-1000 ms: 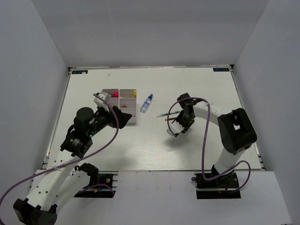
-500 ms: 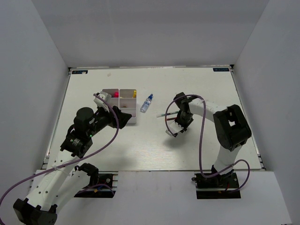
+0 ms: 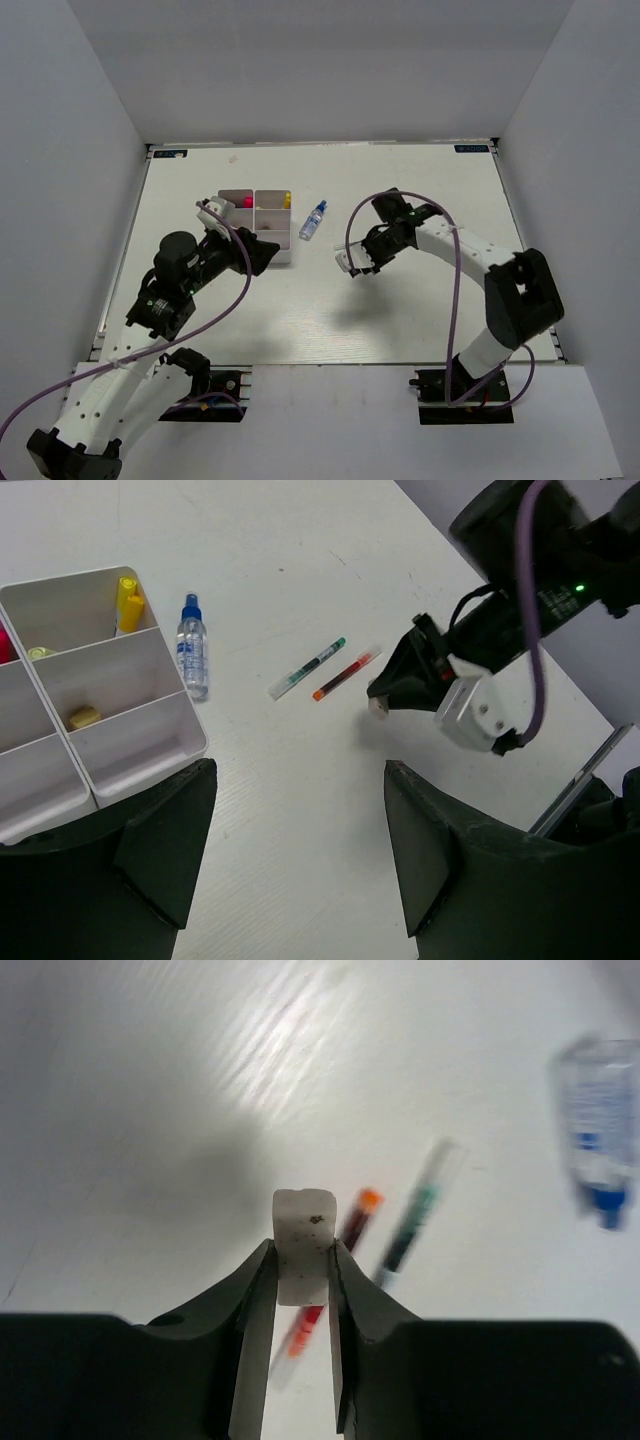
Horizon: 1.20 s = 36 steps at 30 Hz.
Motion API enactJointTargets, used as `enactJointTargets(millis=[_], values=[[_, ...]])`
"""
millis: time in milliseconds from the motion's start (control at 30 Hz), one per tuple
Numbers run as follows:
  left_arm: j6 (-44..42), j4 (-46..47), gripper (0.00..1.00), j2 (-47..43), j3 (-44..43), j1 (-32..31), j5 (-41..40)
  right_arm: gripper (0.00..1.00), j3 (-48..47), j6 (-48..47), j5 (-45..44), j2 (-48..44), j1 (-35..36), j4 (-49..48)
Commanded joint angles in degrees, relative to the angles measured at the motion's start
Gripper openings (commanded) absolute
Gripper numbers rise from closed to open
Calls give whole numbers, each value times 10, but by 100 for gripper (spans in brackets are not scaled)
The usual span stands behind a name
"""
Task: Sort the stationery into containers
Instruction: Grab a piece of stationery with the right arm, then place the stationery into the container
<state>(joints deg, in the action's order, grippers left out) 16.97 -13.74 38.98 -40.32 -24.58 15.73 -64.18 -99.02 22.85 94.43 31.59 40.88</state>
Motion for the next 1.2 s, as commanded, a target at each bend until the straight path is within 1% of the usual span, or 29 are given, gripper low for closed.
enactJointTargets(millis=[0, 33, 67, 100, 133, 167, 200, 233, 267, 333, 400, 433, 500, 533, 700, 900, 1067, 1100, 1167], values=[[-5, -1, 78, -17, -10, 2, 0, 0, -3, 178, 124, -57, 14, -97], [-5, -1, 78, -17, -10, 2, -7, 0, -8, 206, 120, -59, 21, -113], [-5, -1, 78, -22, -10, 2, -15, 0, -11, 272, 116, -58, 29, -160], [-5, -1, 78, -29, -10, 2, -20, 0, -17, 295, 109, -54, 36, -175], [-5, -1, 78, -29, -10, 2, -28, 0, -30, 318, 99, -50, 40, -212], [-5, -1, 78, -36, -10, 2, -28, 0, -35, 364, 91, -44, 52, -242], [-5, -1, 78, -41, -10, 2, -37, 0, -50, 399, 86, -36, 57, -251], [-5, -1, 78, -50, -10, 2, -46, 0, -72, 415, 72, -20, 63, -262], [-5, -7, 78, -55, -10, 2, -51, 0, -85, 455, 65, -13, 76, -274], [-11, -7, 78, -72, -10, 2, -59, 0, -143, 515, 50, 28, 85, -275], [-11, -7, 78, -83, -5, 2, -72, 0, -191, 546, 45, 61, 102, -267], [-11, -2, 78, -88, -5, 2, -72, 0, -233, 552, 34, 79, 112, -260], [-11, -1, 78, -101, 1, 2, -78, 0, -258, 568, 19, 107, 130, -254], [-11, -1, 78, -101, 1, 2, -78, 0, -293, 573, 7, 125, 134, -252], [-11, 4, 78, -117, 6, 2, -78, 0, -380, 591, -14, 197, 152, -229], [-11, 9, 78, -117, 6, 2, -78, 0, -428, 607, -44, 247, 160, -229], [-11, 9, 78, -117, 6, 2, -73, 10, -430, 607, -64, 269, 162, -243], [-11, 9, 78, -117, 6, 2, -73, 17, -430, 608, -75, 270, 161, -244], [-11, 9, 78, -117, 6, 2, -73, 24, -430, 607, -77, 273, 163, -244]])
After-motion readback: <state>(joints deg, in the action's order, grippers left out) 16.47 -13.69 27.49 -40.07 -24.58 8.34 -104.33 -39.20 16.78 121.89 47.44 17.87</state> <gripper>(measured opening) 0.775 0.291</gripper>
